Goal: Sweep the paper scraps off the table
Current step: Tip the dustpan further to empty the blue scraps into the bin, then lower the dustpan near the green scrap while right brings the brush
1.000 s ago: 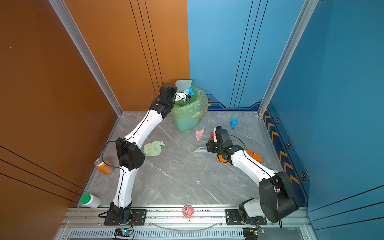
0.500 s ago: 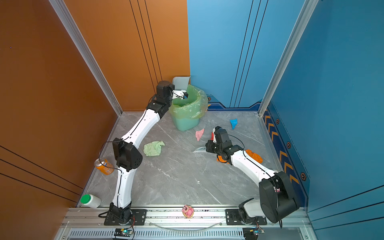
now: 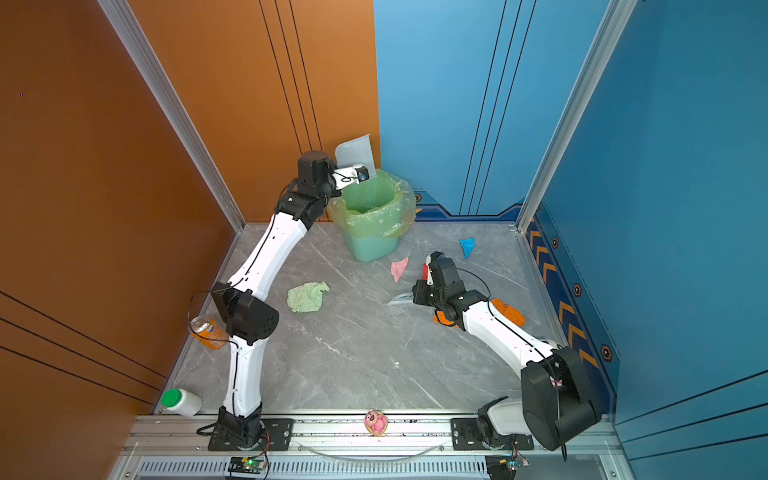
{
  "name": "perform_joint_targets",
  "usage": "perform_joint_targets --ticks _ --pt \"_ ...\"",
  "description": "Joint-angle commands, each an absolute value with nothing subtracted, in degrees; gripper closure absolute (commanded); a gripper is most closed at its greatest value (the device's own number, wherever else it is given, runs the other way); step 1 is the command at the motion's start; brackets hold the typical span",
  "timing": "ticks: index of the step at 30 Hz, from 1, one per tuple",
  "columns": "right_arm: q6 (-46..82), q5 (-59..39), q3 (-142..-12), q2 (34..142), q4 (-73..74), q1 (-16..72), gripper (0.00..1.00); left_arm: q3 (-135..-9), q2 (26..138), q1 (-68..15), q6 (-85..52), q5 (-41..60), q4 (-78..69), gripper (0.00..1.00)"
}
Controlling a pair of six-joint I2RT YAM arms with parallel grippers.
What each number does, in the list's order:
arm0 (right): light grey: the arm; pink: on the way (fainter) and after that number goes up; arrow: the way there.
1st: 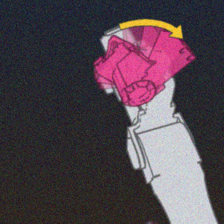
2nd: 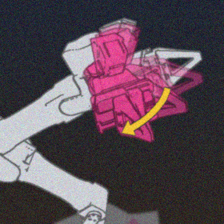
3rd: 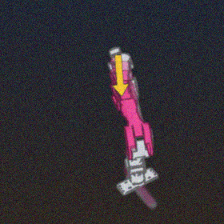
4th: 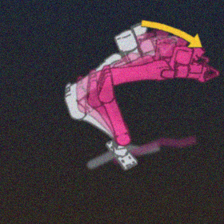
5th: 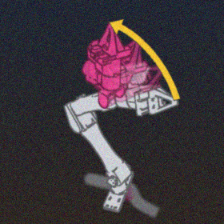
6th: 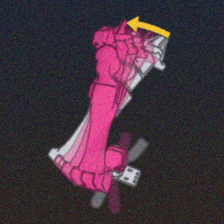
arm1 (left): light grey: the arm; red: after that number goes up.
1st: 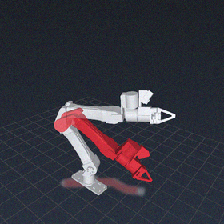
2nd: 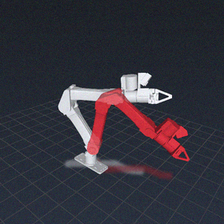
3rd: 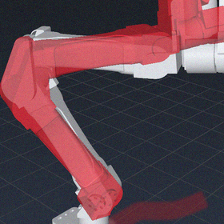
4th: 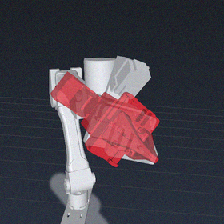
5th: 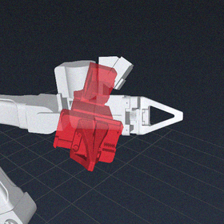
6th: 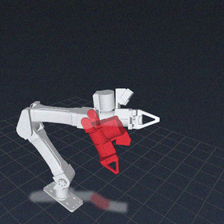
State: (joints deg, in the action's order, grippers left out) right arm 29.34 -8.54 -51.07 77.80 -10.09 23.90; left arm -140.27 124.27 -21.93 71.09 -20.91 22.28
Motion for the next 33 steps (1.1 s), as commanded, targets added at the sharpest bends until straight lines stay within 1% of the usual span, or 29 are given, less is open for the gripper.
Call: perform_joint_targets --ticks 1,4,12,18,23,28,33 --pt "26.73 -6.65 -53.58 75.41 -11.15 24.17 1.0 -139.11 119.67 -21.07 54.7 -17.73 26.13 1.0" --pt "25.78 -6.86 -54.4 74.99 -10.91 24.17 1.0 -135.19 117.32 -20.83 48.84 -16.6 26.63 1.0" --pt "23.9 -7.82 -55.92 74.54 -7.02 24.82 1.0 -120.76 108.67 -20.91 34.69 -21.01 27.73 1.0" --pt "21.17 -7.14 -56.37 74.95 -0.67 27.27 1.0 -106.44 98.35 -20.92 22.2 -18.32 29.63 1.0" --pt "17.71 -5.01 -58.88 77.6 2.29 30.82 1.0 -94.91 90.62 -20.84 14.76 -17.26 31.82 1.0" --pt "13.78 -3.95 -61.21 81.29 6.09 34.65 1.0 -83.61 82.21 -19.15 6.1 -13.93 32.62 1.0" --pt "10.92 -2.43 -63.27 86.99 12.58 38.63 1.0 -76.08 76.7 -16.82 -1.8 -12.73 37.03 1.0"
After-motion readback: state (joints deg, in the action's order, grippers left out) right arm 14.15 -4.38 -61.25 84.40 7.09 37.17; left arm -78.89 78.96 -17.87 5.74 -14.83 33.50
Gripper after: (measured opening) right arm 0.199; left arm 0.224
